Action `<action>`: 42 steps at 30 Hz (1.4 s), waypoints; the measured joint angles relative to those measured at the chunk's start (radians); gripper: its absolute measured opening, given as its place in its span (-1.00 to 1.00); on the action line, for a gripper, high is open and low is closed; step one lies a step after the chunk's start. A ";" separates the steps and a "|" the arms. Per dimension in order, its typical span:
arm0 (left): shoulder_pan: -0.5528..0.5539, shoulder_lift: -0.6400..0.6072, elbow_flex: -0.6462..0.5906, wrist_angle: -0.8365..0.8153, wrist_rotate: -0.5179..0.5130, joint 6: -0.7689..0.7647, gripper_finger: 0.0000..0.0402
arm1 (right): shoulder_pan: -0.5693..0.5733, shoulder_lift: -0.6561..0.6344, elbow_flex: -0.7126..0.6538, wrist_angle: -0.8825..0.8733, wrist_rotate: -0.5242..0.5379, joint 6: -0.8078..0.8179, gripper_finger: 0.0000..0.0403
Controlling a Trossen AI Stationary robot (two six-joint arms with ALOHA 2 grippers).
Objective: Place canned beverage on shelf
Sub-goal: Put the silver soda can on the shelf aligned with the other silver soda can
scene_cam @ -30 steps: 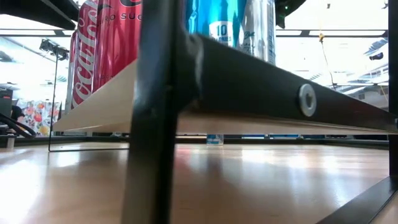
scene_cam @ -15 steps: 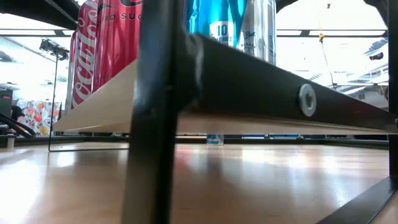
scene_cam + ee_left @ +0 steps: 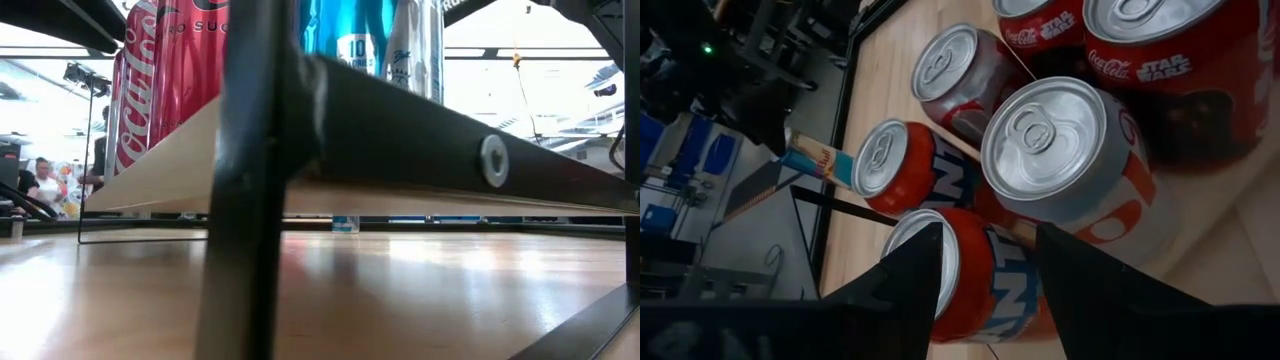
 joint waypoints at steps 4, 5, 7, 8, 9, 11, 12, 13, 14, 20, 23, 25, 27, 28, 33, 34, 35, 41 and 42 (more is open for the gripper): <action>0.000 0.000 0.000 0.001 0.000 -0.010 -0.14 | -0.020 0.000 0.000 -0.024 -0.030 0.025 0.74; 0.000 0.000 0.000 0.001 0.000 -0.012 -0.14 | -0.024 0.000 -0.004 -0.025 -0.036 0.032 0.74; 0.000 0.000 0.000 0.001 0.000 -0.015 -0.14 | -0.031 0.000 -0.008 -0.025 -0.039 0.040 0.74; 0.000 0.000 0.000 0.001 0.000 -0.015 -0.14 | -0.033 0.000 -0.008 -0.027 -0.040 0.041 0.74; 0.000 0.000 0.000 0.001 0.000 -0.015 -0.14 | -0.033 0.000 -0.008 -0.031 -0.042 0.041 0.74; 0.000 0.000 0.000 0.001 0.000 -0.015 -0.14 | -0.035 0.000 -0.008 -0.033 -0.054 0.040 0.74; 0.000 0.000 0.000 0.000 0.000 -0.015 -0.14 | -0.035 0.000 -0.008 -0.035 -0.068 0.040 0.74; 0.000 0.000 0.000 0.000 0.000 -0.015 -0.14 | -0.035 0.000 -0.008 -0.036 -0.084 0.040 0.74; 0.000 0.000 0.000 0.000 0.000 -0.015 -0.14 | -0.035 0.000 -0.008 -0.037 -0.097 0.041 0.74; 0.000 0.000 0.000 0.000 0.000 -0.015 -0.14 | -0.037 0.000 -0.008 -0.081 -0.128 0.036 0.74; 0.000 0.000 0.000 0.000 0.000 -0.015 -0.14 | -0.034 0.000 -0.009 -0.078 -0.128 0.027 0.74; 0.000 0.000 0.000 0.000 0.000 -0.015 -0.14 | -0.034 0.000 -0.009 -0.076 -0.128 0.015 0.74; 0.000 0.000 0.000 0.000 0.000 -0.015 -0.14 | -0.034 0.000 -0.009 -0.078 -0.131 0.006 0.74; 0.000 0.000 0.000 0.000 0.000 -0.016 -0.14 | -0.034 0.000 -0.009 -0.078 -0.131 0.003 0.75; 0.000 0.000 0.000 0.000 0.000 -0.016 -0.14 | -0.034 0.000 -0.009 -0.078 -0.111 -0.021 0.86; 0.000 0.000 0.000 0.000 0.000 -0.016 -0.14 | -0.034 0.000 -0.007 -0.083 -0.094 -0.022 0.88; 0.000 0.000 0.000 0.000 0.000 -0.016 -0.14 | -0.034 0.000 0.000 -0.101 -0.079 -0.024 0.90; 0.000 0.000 0.000 -0.001 0.000 -0.002 -0.14 | -0.034 -0.001 0.068 -0.129 -0.090 -0.024 0.95; 0.000 0.000 0.000 -0.001 0.000 -0.002 -0.14 | -0.037 -0.001 0.073 -0.128 -0.095 -0.024 0.95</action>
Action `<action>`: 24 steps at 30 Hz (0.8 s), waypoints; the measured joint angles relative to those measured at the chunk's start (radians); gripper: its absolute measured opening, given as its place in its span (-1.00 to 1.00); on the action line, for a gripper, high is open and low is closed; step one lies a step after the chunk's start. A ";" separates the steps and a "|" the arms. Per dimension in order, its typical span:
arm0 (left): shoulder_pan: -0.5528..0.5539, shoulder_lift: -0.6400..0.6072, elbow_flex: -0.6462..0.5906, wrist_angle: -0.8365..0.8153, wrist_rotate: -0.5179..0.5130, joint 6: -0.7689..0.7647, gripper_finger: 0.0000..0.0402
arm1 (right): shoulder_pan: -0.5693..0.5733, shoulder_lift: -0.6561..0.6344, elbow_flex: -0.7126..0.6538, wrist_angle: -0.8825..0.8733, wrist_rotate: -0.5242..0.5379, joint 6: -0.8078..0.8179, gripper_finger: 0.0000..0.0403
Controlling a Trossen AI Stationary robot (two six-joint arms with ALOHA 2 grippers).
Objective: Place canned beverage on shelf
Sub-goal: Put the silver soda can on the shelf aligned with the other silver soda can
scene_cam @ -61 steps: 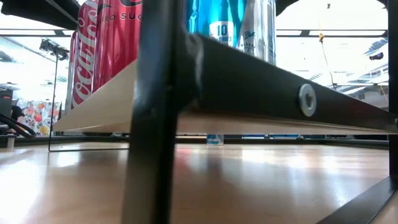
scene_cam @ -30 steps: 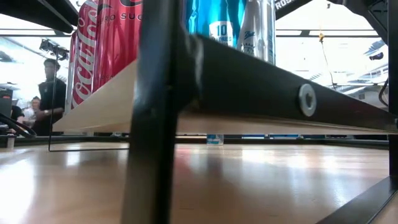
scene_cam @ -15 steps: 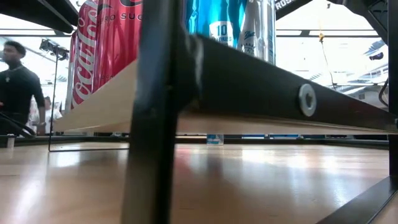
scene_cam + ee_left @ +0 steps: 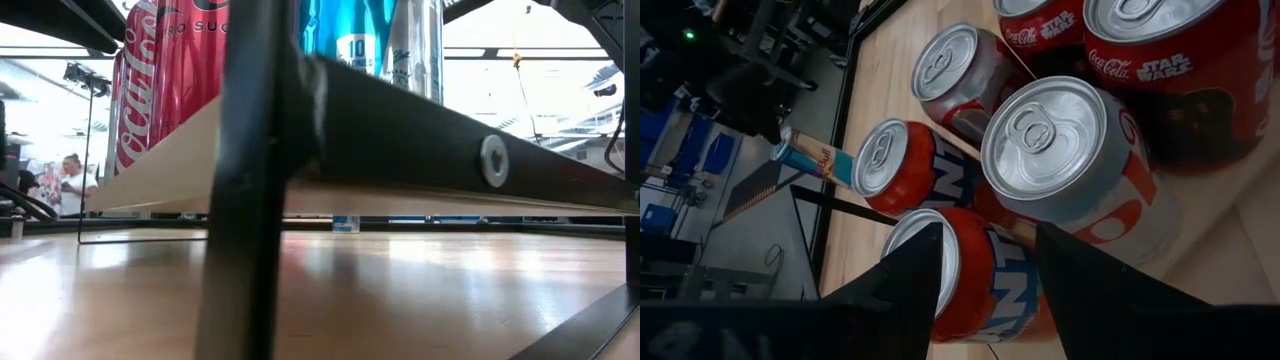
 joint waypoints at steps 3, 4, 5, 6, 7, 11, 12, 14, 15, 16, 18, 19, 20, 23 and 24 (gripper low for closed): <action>0.002 0.000 0.000 0.000 0.000 0.003 -0.14 | -0.012 0.000 0.001 0.002 -0.006 0.013 0.94; 0.002 0.000 0.000 0.000 0.000 0.003 -0.14 | -0.017 0.002 0.001 0.002 -0.013 0.022 0.94; 0.002 0.000 0.000 0.000 0.000 0.003 -0.14 | -0.019 0.009 0.002 0.007 -0.025 0.028 0.94; 0.002 0.000 0.000 0.001 0.000 0.003 -0.14 | -0.022 0.014 0.003 0.012 -0.039 0.037 0.94; 0.002 0.000 0.000 0.001 0.000 0.003 -0.14 | -0.026 0.020 0.002 0.005 -0.052 0.046 0.94; 0.002 0.000 0.000 0.001 0.000 0.003 -0.14 | -0.019 0.062 0.009 -0.010 -0.051 0.058 0.94; 0.002 0.000 0.000 0.002 0.000 0.002 -0.14 | -0.017 0.069 0.012 -0.017 -0.051 0.058 0.94; 0.002 0.000 0.000 0.001 0.006 0.002 -0.14 | -0.015 0.077 0.015 -0.014 -0.037 0.058 0.94; 0.002 0.000 0.000 0.001 0.006 0.002 -0.14 | -0.015 0.078 0.016 -0.011 -0.028 0.058 0.94; 0.002 0.000 0.000 0.002 0.008 0.002 -0.14 | -0.015 0.078 0.017 -0.011 -0.023 0.057 0.94; 0.002 0.000 0.000 0.001 0.008 0.002 -0.14 | -0.015 0.078 0.017 -0.011 -0.020 0.056 0.94; 0.002 0.000 0.000 0.001 0.008 0.003 -0.14 | -0.015 0.078 0.017 -0.012 -0.019 0.056 0.93; 0.002 0.000 0.000 0.001 0.008 0.003 -0.14 | -0.015 0.078 0.017 -0.012 -0.020 0.056 0.92; 0.002 0.000 0.000 0.001 0.008 0.003 -0.14 | -0.015 0.078 0.017 -0.012 -0.019 0.056 0.86; 0.002 0.000 0.000 0.001 0.008 0.003 -0.14 | -0.015 0.078 0.017 -0.012 -0.017 0.056 0.84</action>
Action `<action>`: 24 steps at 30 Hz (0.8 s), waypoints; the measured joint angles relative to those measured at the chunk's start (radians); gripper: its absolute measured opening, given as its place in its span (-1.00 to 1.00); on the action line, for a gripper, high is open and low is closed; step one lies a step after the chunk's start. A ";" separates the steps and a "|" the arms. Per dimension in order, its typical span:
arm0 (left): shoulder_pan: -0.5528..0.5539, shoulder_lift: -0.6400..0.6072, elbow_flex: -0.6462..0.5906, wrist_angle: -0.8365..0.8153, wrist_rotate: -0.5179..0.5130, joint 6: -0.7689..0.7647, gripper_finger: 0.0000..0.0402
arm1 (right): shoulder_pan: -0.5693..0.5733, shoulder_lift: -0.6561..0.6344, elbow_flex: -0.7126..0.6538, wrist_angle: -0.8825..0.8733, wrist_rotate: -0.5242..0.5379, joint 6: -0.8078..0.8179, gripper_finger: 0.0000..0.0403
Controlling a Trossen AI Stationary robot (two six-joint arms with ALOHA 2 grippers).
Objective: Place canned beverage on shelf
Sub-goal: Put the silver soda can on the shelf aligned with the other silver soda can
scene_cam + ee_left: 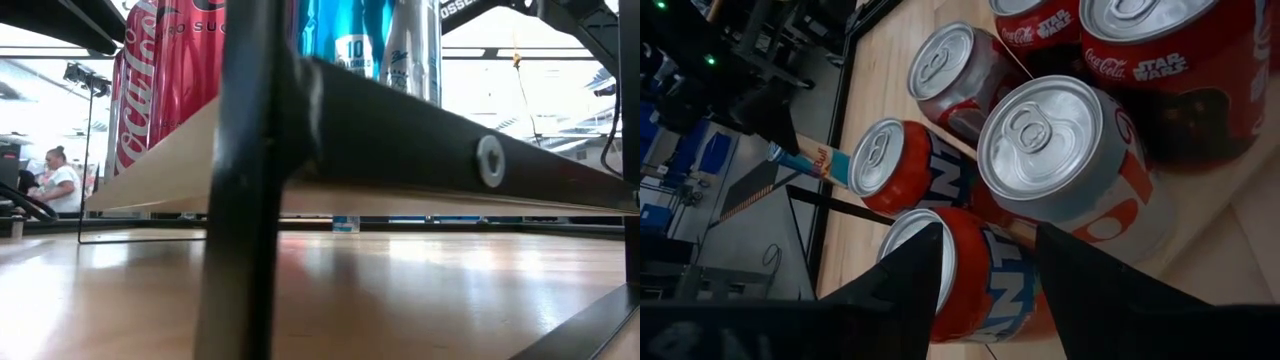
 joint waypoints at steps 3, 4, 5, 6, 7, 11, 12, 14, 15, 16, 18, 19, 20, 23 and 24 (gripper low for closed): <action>0.000 0.000 0.000 0.000 0.000 0.000 -0.14 | -0.002 0.003 0.000 -0.003 -0.015 0.000 0.73; 0.000 0.000 0.000 0.000 0.000 0.000 -0.14 | -0.002 0.006 0.000 -0.002 -0.022 0.000 0.69; 0.000 0.000 0.000 0.000 0.000 0.000 -0.14 | -0.002 0.011 0.001 -0.002 -0.023 0.001 0.65; 0.000 0.000 0.000 0.000 0.000 0.000 -0.14 | -0.002 0.017 0.001 -0.002 -0.023 0.000 0.61; 0.000 0.000 0.000 0.000 0.000 0.000 -0.14 | -0.002 0.022 0.001 -0.003 -0.023 0.000 0.57; 0.000 0.000 0.000 0.000 0.000 0.000 -0.14 | -0.003 0.022 0.001 0.003 -0.026 -0.003 0.43; 0.000 0.000 0.000 0.000 0.000 0.000 -0.14 | -0.003 0.022 0.001 0.005 -0.026 -0.002 0.40; 0.000 0.000 0.000 0.000 0.000 0.000 -0.14 | -0.003 0.021 0.001 0.004 -0.026 -0.003 0.34; 0.000 0.000 0.000 0.000 0.000 0.000 -0.14 | -0.003 0.021 0.001 0.004 -0.026 -0.004 0.32; 0.000 0.000 0.000 0.000 0.000 0.000 -0.14 | -0.003 0.021 0.001 0.005 -0.027 -0.007 0.30; 0.000 0.000 0.000 0.000 0.000 0.000 -0.14 | -0.003 0.020 0.001 0.004 -0.027 -0.012 0.28; 0.000 0.000 0.000 0.000 0.000 0.000 -0.14 | -0.003 0.020 0.001 0.004 -0.027 -0.018 0.27; 0.000 0.000 0.000 0.000 0.000 0.000 -0.14 | -0.001 0.020 0.001 0.004 -0.027 -0.020 0.27; 0.000 0.000 0.000 0.000 0.000 -0.001 -0.14 | 0.004 0.019 0.001 0.003 -0.027 -0.022 0.27; 0.000 0.000 0.000 0.000 0.000 -0.001 -0.14 | 0.007 0.019 0.001 0.001 -0.027 -0.023 0.27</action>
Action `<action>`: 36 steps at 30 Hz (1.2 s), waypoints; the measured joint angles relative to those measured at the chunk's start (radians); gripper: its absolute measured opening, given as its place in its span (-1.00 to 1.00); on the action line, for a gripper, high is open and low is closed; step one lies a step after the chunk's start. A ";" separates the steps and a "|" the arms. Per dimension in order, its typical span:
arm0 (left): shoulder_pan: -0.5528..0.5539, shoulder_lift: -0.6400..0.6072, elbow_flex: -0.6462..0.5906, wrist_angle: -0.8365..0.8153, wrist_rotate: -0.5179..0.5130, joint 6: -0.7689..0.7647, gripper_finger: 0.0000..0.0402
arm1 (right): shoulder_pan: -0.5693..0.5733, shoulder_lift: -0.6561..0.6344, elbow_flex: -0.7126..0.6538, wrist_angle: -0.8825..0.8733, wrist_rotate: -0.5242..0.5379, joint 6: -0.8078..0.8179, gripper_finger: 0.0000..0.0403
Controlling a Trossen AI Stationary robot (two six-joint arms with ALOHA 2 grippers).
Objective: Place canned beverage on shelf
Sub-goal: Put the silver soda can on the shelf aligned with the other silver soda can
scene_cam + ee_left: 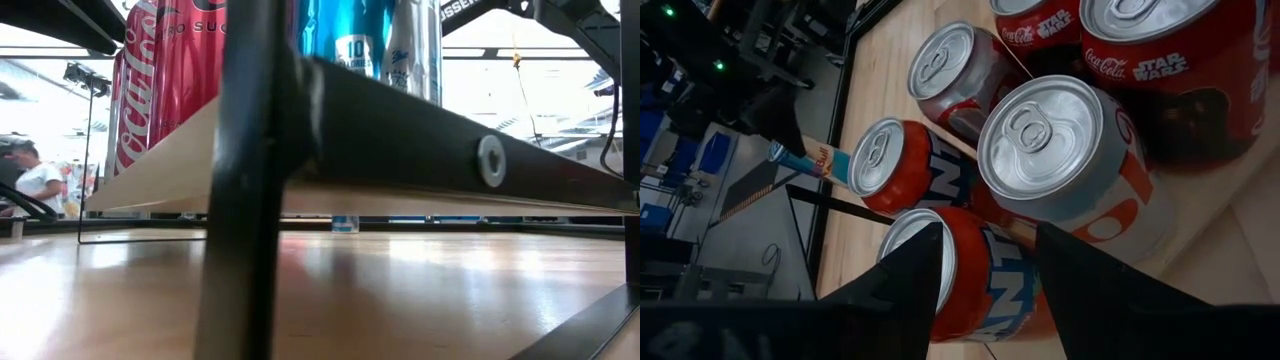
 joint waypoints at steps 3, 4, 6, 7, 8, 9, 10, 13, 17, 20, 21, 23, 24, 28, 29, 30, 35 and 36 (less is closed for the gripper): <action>0.000 0.000 0.000 0.000 0.000 -0.010 -0.14 | 0.010 -0.002 0.000 -0.014 -0.003 -0.004 0.27; 0.000 0.000 0.000 0.000 0.000 -0.014 -0.14 | 0.014 -0.003 0.000 -0.019 -0.003 -0.005 0.27; 0.000 0.000 0.000 0.000 0.000 -0.018 -0.14 | 0.023 -0.009 0.000 -0.034 -0.003 -0.006 0.27; 0.000 0.000 0.000 0.000 0.000 -0.020 -0.14 | 0.027 -0.014 -0.001 -0.037 -0.003 -0.006 0.27; 0.000 0.000 0.000 0.000 0.000 -0.023 -0.14 | 0.032 -0.021 -0.001 -0.039 -0.002 -0.006 0.27; 0.000 0.000 0.000 0.000 0.000 -0.026 -0.14 | 0.038 -0.028 -0.001 -0.040 -0.002 -0.006 0.27; 0.000 0.000 0.000 0.001 0.000 -0.032 -0.14 | 0.044 -0.038 -0.001 -0.041 -0.002 -0.005 0.27; 0.000 0.000 0.000 0.000 0.000 -0.051 -0.14 | 0.063 -0.069 -0.001 -0.050 -0.001 0.002 0.27; 0.000 0.000 0.000 0.000 0.000 -0.069 -0.14 | 0.095 -0.112 -0.001 -0.068 0.018 0.016 0.28; 0.000 0.000 0.000 0.000 0.000 -0.083 -0.14 | 0.121 -0.147 -0.001 -0.083 0.018 0.031 0.28; 0.000 0.000 0.000 0.000 0.000 -0.088 -0.14 | 0.132 -0.156 -0.001 -0.093 0.019 0.037 0.28; 0.000 0.000 0.000 0.000 0.001 -0.096 -0.14 | 0.155 -0.172 -0.001 -0.113 0.019 0.051 0.28; 0.000 0.000 0.000 0.000 0.003 -0.099 -0.14 | 0.169 -0.181 -0.001 -0.122 0.019 0.057 0.28; 0.000 0.000 0.000 0.001 0.008 -0.106 -0.14 | 0.229 -0.214 -0.001 -0.175 0.019 0.088 0.28; 0.000 0.000 0.000 0.002 0.008 -0.106 -0.14 | 0.246 -0.220 -0.001 -0.190 0.025 0.099 0.28; 0.000 0.000 0.000 0.004 0.009 -0.107 -0.14 | 0.263 -0.226 -0.001 -0.202 0.036 0.108 0.28; 0.000 0.000 0.000 0.005 0.010 -0.108 -0.14 | 0.350 -0.269 -0.001 -0.264 0.089 0.166 0.28; 0.000 0.000 0.000 0.006 0.010 -0.109 -0.14 | 0.367 -0.274 -0.001 -0.271 0.095 0.180 0.28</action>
